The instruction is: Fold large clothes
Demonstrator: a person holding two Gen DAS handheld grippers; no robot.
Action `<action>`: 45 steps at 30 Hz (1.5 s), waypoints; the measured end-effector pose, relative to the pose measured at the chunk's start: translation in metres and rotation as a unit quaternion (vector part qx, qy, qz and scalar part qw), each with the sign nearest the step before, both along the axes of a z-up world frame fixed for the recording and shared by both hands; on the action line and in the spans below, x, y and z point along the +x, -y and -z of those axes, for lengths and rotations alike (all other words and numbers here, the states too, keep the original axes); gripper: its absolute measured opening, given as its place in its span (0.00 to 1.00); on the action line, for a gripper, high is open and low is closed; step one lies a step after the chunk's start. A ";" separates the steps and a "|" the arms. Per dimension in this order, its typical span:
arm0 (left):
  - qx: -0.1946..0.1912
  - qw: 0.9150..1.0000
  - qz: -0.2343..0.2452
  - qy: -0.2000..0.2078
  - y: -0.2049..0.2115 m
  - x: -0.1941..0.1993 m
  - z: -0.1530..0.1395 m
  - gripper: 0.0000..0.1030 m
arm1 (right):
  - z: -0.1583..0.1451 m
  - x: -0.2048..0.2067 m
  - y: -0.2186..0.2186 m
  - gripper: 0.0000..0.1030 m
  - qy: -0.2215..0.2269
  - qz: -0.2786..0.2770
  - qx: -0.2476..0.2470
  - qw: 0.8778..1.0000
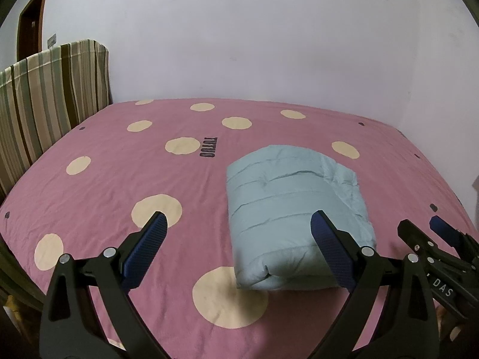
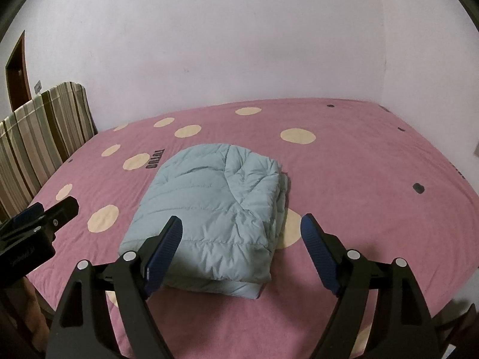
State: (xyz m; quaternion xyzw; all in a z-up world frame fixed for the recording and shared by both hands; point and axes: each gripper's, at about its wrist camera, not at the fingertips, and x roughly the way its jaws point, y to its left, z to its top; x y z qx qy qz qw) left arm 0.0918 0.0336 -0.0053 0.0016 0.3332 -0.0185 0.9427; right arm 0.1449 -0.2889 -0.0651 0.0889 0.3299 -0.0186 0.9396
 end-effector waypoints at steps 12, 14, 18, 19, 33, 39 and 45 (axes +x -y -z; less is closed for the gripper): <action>0.002 1.000 0.001 0.000 0.003 -0.003 0.001 0.94 | 0.001 0.000 -0.001 0.78 -0.001 -0.001 0.002 1.000; 0.002 1.000 0.001 0.001 0.003 -0.003 0.001 0.94 | 0.001 -0.001 -0.002 0.78 -0.002 -0.001 0.003 1.000; 0.002 1.000 0.001 0.000 0.004 -0.003 0.002 0.94 | 0.000 -0.001 -0.002 0.78 -0.002 -0.001 0.003 1.000; 0.002 1.000 0.001 -0.001 0.005 -0.003 0.002 0.94 | 0.001 0.000 -0.002 0.78 -0.001 -0.001 0.002 1.000; 0.003 1.000 0.003 0.000 0.008 -0.004 0.001 0.94 | 0.001 -0.002 -0.003 0.78 -0.001 0.000 0.003 1.000; 0.003 1.000 0.003 -0.001 0.009 -0.005 0.001 0.94 | 0.001 -0.001 -0.003 0.78 -0.001 0.000 0.002 1.000; 0.011 1.000 0.006 0.001 0.010 -0.005 0.002 0.94 | 0.000 -0.002 -0.003 0.78 -0.001 0.001 0.003 1.000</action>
